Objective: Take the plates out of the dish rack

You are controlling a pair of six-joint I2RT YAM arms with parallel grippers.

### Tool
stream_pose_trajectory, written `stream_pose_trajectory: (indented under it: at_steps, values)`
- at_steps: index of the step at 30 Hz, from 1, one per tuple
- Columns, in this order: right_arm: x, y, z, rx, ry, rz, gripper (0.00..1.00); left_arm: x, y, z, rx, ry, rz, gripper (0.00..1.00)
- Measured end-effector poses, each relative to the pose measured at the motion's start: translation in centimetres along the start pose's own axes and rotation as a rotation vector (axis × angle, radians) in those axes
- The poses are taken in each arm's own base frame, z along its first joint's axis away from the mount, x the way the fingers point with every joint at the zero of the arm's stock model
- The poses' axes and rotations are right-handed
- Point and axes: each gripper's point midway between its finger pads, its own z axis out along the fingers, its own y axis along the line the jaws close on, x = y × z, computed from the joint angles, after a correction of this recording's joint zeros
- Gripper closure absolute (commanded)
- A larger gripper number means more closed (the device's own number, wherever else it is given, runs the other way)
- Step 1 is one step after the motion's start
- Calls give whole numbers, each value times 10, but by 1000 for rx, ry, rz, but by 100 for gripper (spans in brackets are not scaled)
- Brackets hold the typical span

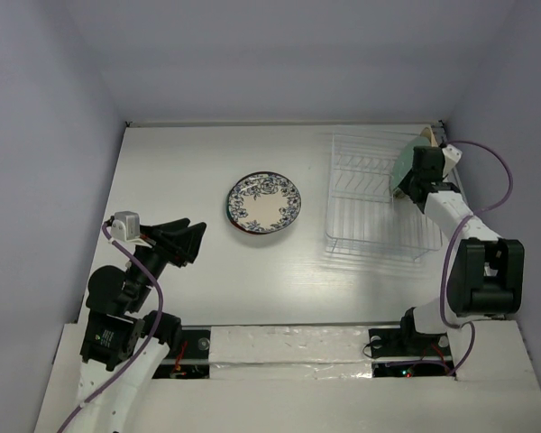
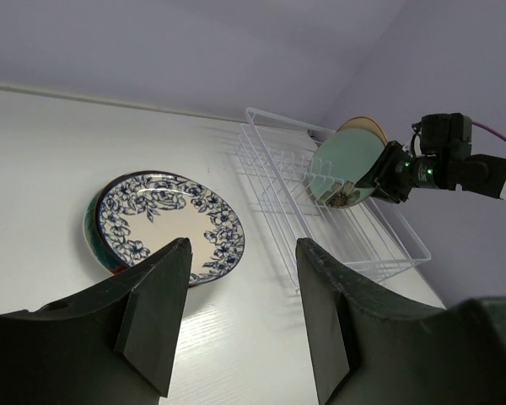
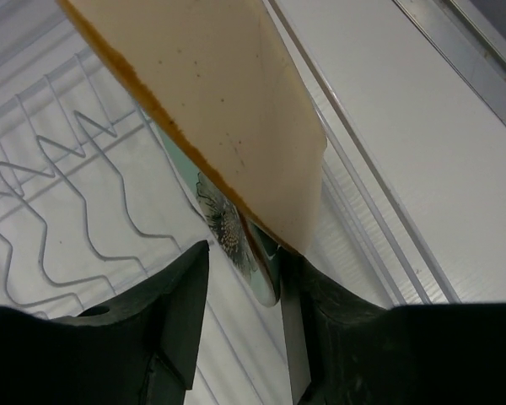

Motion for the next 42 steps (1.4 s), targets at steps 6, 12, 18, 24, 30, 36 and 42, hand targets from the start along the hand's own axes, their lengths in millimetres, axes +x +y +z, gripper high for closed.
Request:
stream_pose_trajectory:
  at_steps: [6,12,18,24,30,36,42]
  values:
    - [1,-4,9,41,26,-19,65,0,0,0,-2,0,0,50]
    - [2,-9,14,76,39,-37,92,0,1,0,-5,0,0,50]
    - [1,-8,9,57,33,-69,100,1,1,0,-7,4,-1,50]
    - [-10,-13,-20,32,0,-119,100,1,2,0,-7,4,-1,50]
    - [-27,-11,-46,63,-80,-213,100,1,2,0,-7,4,-1,50]
    - [-43,10,-76,81,-141,-337,100,1,2,0,-8,4,-1,50]
    - [-61,37,-121,-39,-207,-332,100,1,2,0,-8,5,-1,50]
